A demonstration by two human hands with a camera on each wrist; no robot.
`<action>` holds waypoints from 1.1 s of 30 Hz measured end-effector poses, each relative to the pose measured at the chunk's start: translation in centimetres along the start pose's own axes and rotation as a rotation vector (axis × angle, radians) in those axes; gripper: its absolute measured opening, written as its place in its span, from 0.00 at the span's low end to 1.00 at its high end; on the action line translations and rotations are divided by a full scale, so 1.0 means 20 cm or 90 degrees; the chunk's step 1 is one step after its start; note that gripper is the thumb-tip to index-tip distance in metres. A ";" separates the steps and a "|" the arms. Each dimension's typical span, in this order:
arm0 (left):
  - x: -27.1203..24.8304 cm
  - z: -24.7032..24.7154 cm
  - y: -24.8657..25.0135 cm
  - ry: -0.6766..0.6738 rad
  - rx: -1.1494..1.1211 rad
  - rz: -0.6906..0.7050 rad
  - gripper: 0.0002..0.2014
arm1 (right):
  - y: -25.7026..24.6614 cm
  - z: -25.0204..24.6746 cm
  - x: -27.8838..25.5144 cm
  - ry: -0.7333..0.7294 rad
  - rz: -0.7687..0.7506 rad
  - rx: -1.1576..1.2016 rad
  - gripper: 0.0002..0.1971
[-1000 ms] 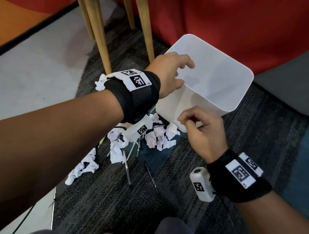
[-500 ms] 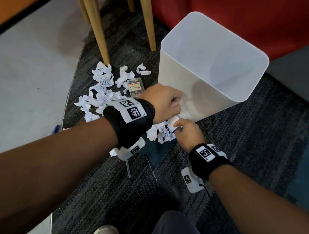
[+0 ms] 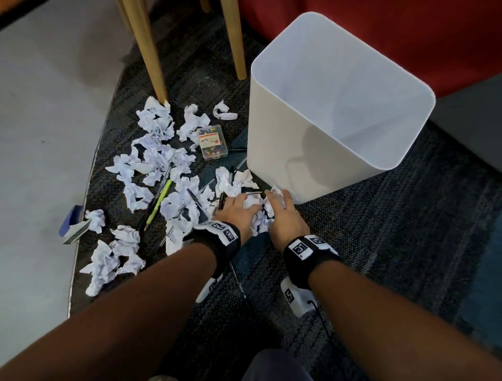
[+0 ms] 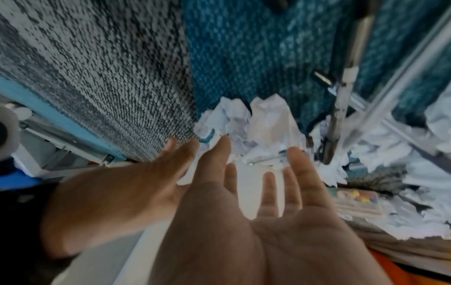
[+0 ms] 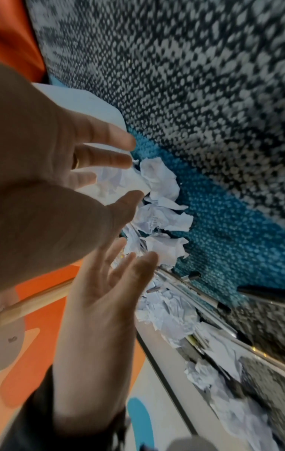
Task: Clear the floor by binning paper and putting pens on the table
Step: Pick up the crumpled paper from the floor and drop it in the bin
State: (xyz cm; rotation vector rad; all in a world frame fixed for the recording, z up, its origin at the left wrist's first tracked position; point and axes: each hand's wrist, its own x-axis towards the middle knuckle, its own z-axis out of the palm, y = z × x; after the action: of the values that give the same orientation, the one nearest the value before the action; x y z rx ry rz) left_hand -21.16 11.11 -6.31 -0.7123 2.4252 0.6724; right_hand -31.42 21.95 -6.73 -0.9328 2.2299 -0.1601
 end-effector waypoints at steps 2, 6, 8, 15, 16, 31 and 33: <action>0.01 0.05 0.01 -0.027 0.023 -0.018 0.32 | 0.00 0.00 0.02 0.004 -0.005 -0.003 0.39; 0.01 0.12 0.00 -0.065 0.053 -0.018 0.34 | -0.01 -0.01 0.05 0.006 0.044 -0.034 0.41; 0.00 0.14 0.00 -0.049 0.088 0.006 0.34 | -0.01 -0.01 0.07 -0.003 0.071 -0.047 0.39; -0.05 0.16 0.07 0.069 0.156 0.008 0.19 | 0.08 0.04 0.03 0.009 0.088 -0.016 0.22; -0.05 0.16 0.09 0.094 0.145 0.002 0.17 | 0.09 0.04 0.02 0.016 0.090 -0.008 0.23; -0.02 0.25 0.16 -0.117 0.091 0.120 0.22 | 0.18 -0.10 -0.17 0.120 0.103 0.103 0.13; -0.03 0.26 0.16 -0.155 0.083 0.107 0.24 | 0.16 -0.10 -0.18 0.123 0.099 0.115 0.14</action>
State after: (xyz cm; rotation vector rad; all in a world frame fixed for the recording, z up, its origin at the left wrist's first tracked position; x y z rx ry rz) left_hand -20.79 16.65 -8.79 -0.3551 2.2931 0.6195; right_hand -32.83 26.41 -4.45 -0.6676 2.4071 -0.3882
